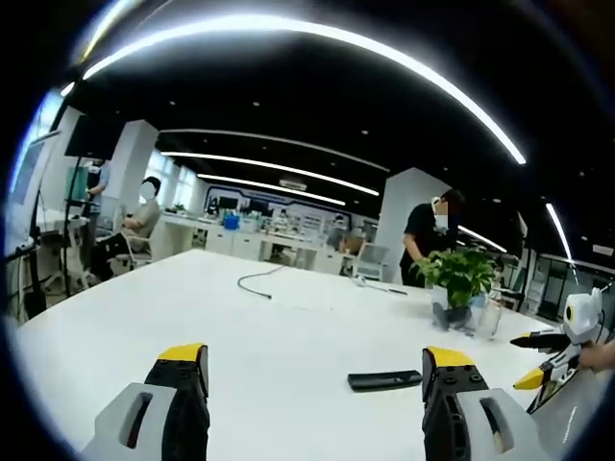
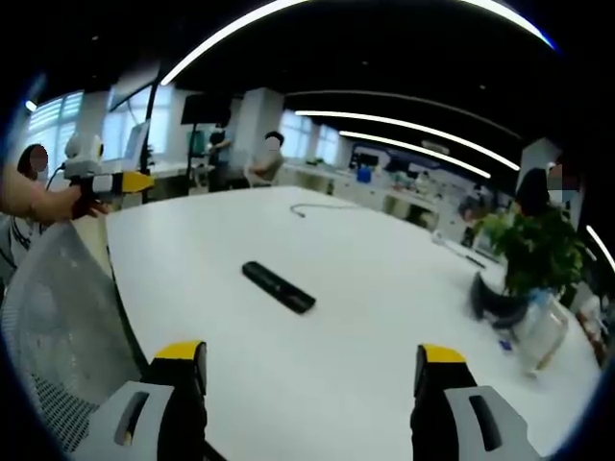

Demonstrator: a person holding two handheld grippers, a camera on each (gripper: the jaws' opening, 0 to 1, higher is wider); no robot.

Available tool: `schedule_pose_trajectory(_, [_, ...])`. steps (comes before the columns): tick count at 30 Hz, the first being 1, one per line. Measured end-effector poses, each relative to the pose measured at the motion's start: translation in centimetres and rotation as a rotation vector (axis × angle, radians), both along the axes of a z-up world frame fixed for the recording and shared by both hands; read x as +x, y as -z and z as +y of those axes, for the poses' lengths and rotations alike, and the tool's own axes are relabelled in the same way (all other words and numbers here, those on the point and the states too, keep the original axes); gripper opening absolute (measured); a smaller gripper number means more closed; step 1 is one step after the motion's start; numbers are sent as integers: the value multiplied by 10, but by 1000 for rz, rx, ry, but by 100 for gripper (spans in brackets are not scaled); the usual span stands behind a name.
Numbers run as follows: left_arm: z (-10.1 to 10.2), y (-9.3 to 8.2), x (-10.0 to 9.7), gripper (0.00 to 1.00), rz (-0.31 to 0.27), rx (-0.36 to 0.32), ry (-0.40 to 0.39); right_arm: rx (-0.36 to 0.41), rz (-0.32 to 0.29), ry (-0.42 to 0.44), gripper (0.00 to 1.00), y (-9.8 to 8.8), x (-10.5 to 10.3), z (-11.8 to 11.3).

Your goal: Press the specified remote control buttons in sequence, fully releasing each button before pressing the next.

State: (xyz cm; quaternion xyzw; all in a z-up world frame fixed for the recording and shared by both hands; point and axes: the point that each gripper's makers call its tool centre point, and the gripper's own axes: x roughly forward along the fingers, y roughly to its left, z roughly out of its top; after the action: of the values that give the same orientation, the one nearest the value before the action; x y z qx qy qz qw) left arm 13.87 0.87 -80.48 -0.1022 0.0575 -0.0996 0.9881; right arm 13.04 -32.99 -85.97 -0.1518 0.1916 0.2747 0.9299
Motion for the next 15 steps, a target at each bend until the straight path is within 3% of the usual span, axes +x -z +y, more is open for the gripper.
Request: schedule_pose_trajectory(15, [2,1,1,95,4,0,-1,-7,9,-8,88,2,-1,1])
